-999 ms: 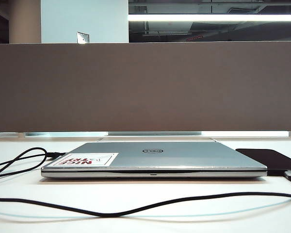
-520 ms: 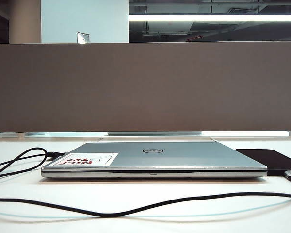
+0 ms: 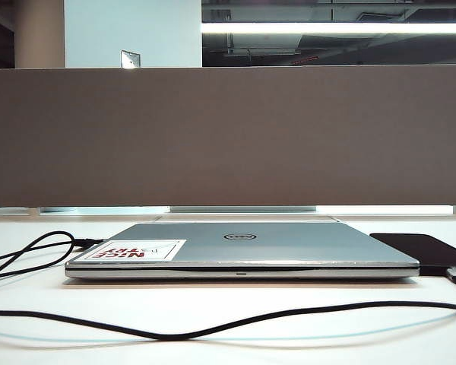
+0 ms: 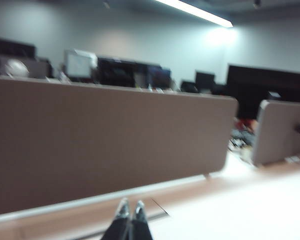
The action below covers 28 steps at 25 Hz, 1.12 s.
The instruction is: Pick up the charging cable and the phone, plug the charging cable into the charging port on the phone, and finally place them back on the table.
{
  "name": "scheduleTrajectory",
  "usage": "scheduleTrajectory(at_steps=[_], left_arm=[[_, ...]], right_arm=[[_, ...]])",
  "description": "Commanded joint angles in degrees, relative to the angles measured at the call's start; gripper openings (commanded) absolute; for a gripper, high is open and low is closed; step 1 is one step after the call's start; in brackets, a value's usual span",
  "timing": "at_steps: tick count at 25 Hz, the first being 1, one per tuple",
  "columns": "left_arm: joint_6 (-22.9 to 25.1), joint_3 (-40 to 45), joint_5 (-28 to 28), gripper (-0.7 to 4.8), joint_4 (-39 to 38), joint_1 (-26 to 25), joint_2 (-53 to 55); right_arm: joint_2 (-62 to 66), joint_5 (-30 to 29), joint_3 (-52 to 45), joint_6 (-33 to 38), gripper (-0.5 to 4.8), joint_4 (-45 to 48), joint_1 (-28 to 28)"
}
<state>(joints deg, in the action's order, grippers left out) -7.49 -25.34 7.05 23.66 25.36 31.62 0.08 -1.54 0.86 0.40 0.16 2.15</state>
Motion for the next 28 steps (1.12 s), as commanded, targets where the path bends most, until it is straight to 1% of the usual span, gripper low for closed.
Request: scheduleTrajectory(at_steps=[1,2,4,7,10,14,18,20,21,23,28], left_arm=[[1.77,4.37,0.04,-0.06,6.6,-2.97,-3.17],[3.21,5.75,0.04,-0.06,6.84,-4.09,-4.5],[4.35,7.78,0.04,-0.06,6.75,-5.92,-6.8],[4.7,11.06,0.04,-0.06,5.75,-9.03,-11.23],[8.26,14.78,0.04,-0.06,3.85,-13.14,-16.33],[9.46,18.53,0.04,-0.06,2.43,-16.92,-21.92],[9.4,21.88,0.04,-0.06,-1.36,-19.32,-27.41],[8.55,23.52,0.04,-0.06,-3.56,-20.41,-29.73],[7.34,25.0,0.0,-0.06,-4.04,-20.81,-30.84],[5.35,24.92,0.0,-0.05,-7.91,-21.27,-31.34],[5.11,24.94,-0.02,-0.06,-11.47,-21.27,-31.34]], right_arm=[[-0.11,0.13,0.33,-0.11,0.03,1.36,0.04],[-0.11,0.13,0.33,-0.13,0.03,1.36,0.04],[-0.11,0.11,0.33,-0.11,0.03,1.36,0.04],[-0.11,0.13,0.33,-0.11,0.03,1.36,0.04],[-0.11,0.13,0.33,-0.11,0.03,1.36,0.04],[-0.11,0.13,0.33,-0.11,0.03,1.36,0.04],[-0.11,0.13,0.33,-0.11,0.03,1.36,0.04],[-0.11,0.13,0.33,-0.13,0.03,1.36,0.04],[-0.11,0.13,0.33,-0.11,0.03,1.36,0.04],[-0.11,0.11,0.33,-0.11,0.03,1.36,0.04],[-0.11,0.13,0.33,-0.11,0.03,1.36,0.04]])
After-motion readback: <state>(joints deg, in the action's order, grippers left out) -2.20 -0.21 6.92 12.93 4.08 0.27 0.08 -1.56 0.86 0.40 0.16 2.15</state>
